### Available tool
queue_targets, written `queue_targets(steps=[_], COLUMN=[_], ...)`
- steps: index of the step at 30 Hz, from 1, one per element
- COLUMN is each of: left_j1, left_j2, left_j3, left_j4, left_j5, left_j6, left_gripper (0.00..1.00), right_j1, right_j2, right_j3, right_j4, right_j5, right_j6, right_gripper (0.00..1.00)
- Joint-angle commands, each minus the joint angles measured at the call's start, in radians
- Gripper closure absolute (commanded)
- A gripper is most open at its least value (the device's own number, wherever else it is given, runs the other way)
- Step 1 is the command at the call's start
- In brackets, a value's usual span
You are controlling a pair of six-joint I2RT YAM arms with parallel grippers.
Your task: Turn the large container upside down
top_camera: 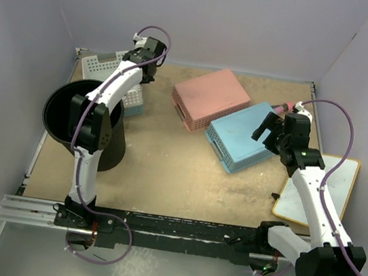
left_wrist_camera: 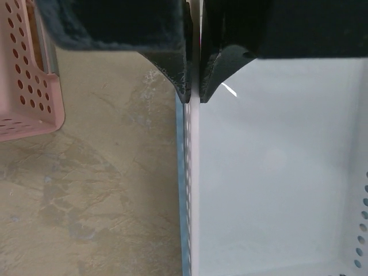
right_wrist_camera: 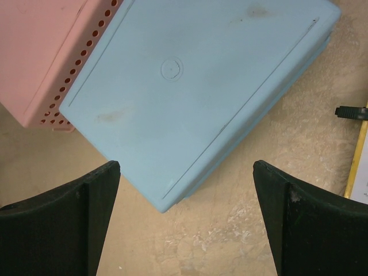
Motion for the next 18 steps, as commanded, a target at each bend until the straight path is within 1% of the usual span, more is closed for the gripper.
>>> queue_targets(steps=[1, 5, 7, 11, 15, 18], left_j1=[0.0, -0.003, -0.014, -0.091, -0.198, -0.235], left_j2=[-0.011, -0.086, -0.129, -0.25, -0.293, -0.294], left_j3=[0.1, 0.189, 0.229, 0.214, 0.216, 0.219], left_j4=[-0.017, -0.036, -0.033, 0.031, 0.053, 0.058], left_j5=[0.006, -0.023, -0.028, -0.017, 0.096, 0.218], left_j6=[0.026, 0.077, 0.126, 0.221, 0.243, 0.22], left_gripper=[1.0, 1.0, 1.0, 1.0, 1.0, 1.0], right_j1=[-0.005, -0.005, -0.005, -0.005, -0.005, -0.005], right_j2=[-0.019, -0.009, -0.004, -0.003, -0.001, 0.002], right_j3=[0.023, 0.02, 0.022, 0.022, 0.034, 0.055], right_j4=[0.006, 0.012, 0.013, 0.034, 0.055, 0.054], right_j5=[-0.007, -0.024, -0.026, -0.042, -0.054, -0.026], right_j6=[-0.018, -0.011, -0.004, 0.012, 0.022, 0.008], right_gripper=[0.0, 0.0, 0.0, 0.0, 0.0, 0.0])
